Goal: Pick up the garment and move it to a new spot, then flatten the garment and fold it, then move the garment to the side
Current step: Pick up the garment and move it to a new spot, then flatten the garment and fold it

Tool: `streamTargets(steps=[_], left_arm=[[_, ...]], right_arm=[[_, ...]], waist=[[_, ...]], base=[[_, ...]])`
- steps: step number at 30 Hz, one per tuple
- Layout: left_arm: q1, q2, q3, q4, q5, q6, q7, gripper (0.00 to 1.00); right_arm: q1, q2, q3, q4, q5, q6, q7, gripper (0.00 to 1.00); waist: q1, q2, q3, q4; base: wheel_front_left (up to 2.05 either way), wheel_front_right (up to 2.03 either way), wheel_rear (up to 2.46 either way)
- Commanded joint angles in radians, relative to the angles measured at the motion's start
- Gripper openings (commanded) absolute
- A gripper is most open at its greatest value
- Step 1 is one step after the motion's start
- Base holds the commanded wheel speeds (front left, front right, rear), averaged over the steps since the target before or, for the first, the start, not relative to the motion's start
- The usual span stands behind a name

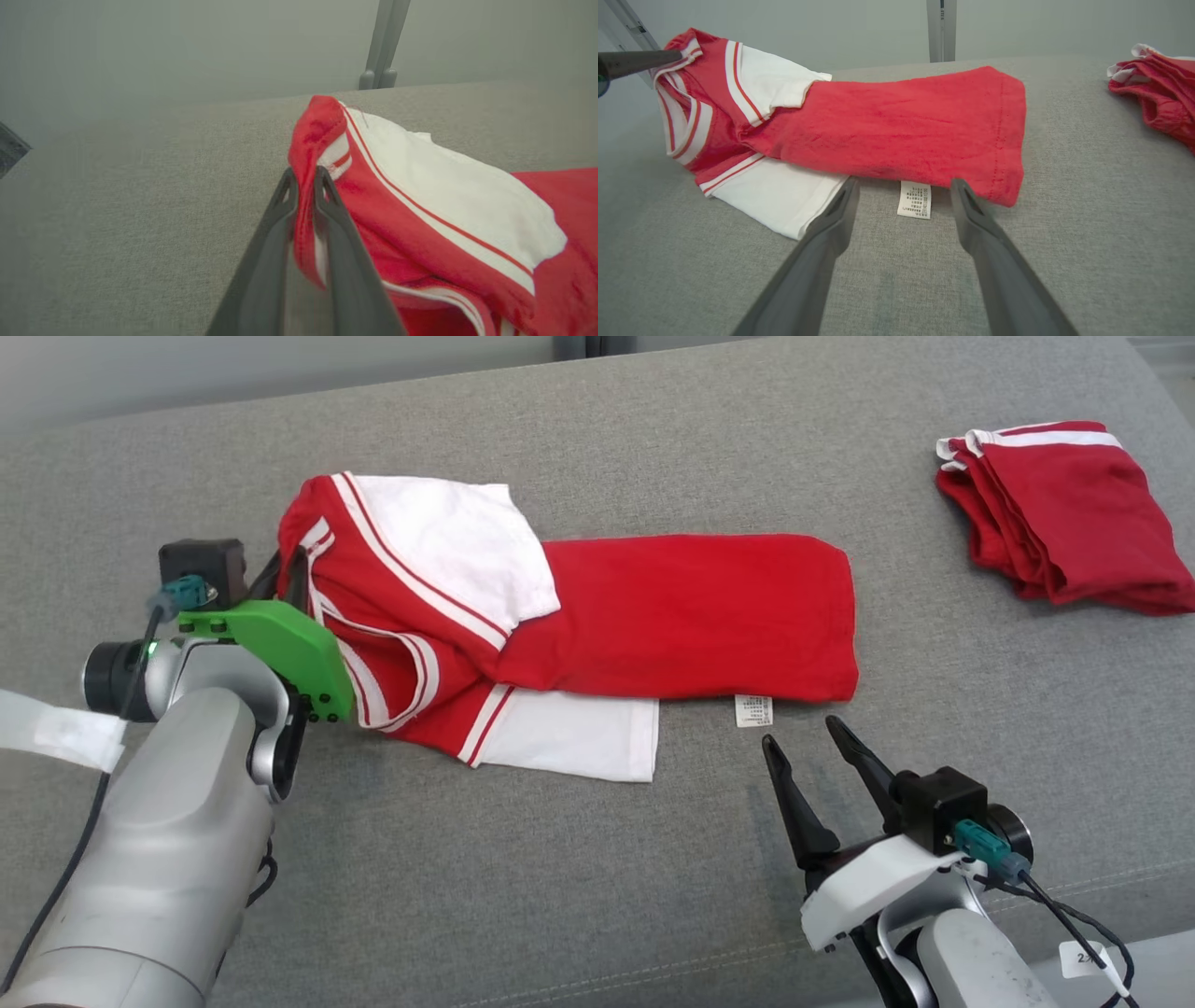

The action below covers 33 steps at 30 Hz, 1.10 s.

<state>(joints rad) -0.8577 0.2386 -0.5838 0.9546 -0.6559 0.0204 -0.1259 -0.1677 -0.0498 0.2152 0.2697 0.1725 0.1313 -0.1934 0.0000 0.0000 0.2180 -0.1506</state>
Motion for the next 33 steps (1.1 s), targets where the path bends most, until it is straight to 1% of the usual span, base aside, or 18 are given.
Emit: streamTargets(steps=[1,5,8,9,16,18,19,22,27,33], left_arm=[[0.008,0.016,0.010,0.018,-0.003,0.010,-0.033,1.00],[0.018,0.006,0.026,0.044,-0.008,0.008,-0.100,1.00],[0.034,-0.001,0.044,0.055,-0.016,0.012,-0.125,1.00],[0.040,-0.006,0.051,0.053,-0.019,0.007,-0.131,1.00],[0.139,-0.057,0.087,0.023,-0.057,-0.018,-0.139,1.00],[0.159,-0.064,0.084,0.020,-0.056,-0.019,-0.139,1.00],[0.193,-0.077,0.083,0.011,-0.062,-0.027,-0.140,1.00],[0.249,-0.099,0.065,-0.007,-0.050,-0.029,-0.139,1.00],[0.310,-0.124,0.041,-0.016,-0.041,-0.021,-0.139,1.00],[0.341,-0.151,0.004,-0.005,-0.039,-0.004,-0.091,1.00]], right_arm=[[-0.004,-0.001,0.002,-0.006,-0.008,-0.001,0.007,1.00],[0.004,-0.001,-0.002,-0.013,-0.017,-0.001,0.019,1.00],[0.016,-0.001,-0.007,-0.017,-0.020,-0.001,0.024,1.00],[0.020,-0.001,-0.009,-0.018,-0.021,-0.001,0.027,1.00],[0.050,-0.001,-0.029,-0.029,-0.026,-0.001,0.039,1.00],[0.054,-0.002,-0.031,-0.031,-0.026,-0.001,0.040,1.00],[0.063,-0.001,-0.033,-0.033,-0.023,-0.001,0.042,1.00],[0.068,-0.001,-0.036,-0.037,-0.018,-0.001,0.043,1.00],[0.076,-0.002,-0.039,-0.047,-0.012,-0.001,0.040,1.00],[0.073,-0.001,-0.051,-0.056,-0.014,-0.001,0.035,1.00]], waist=[[0.0000,0.0000,-0.002,0.005],[0.0000,0.0000,-0.013,0.007],[0.0000,0.0000,-0.028,0.012],[0.0000,0.0000,-0.034,0.015],[0.0000,0.0000,-0.080,0.044],[0.0000,0.0000,-0.087,0.047],[0.0000,0.0000,-0.100,0.052],[0.0000,0.0000,-0.108,0.053],[0.0000,0.0000,-0.099,0.035],[0.0000,0.0000,-0.067,-0.008]], base=[[0.00,0.00,0.00],[0.00,0.00,0.00],[0.00,0.00,0.00],[0.00,0.00,0.00],[0.00,0.00,0.00],[0.00,0.00,0.00],[0.00,0.00,0.00],[0.00,0.00,0.00],[0.00,0.00,0.00],[0.00,0.00,0.00]])
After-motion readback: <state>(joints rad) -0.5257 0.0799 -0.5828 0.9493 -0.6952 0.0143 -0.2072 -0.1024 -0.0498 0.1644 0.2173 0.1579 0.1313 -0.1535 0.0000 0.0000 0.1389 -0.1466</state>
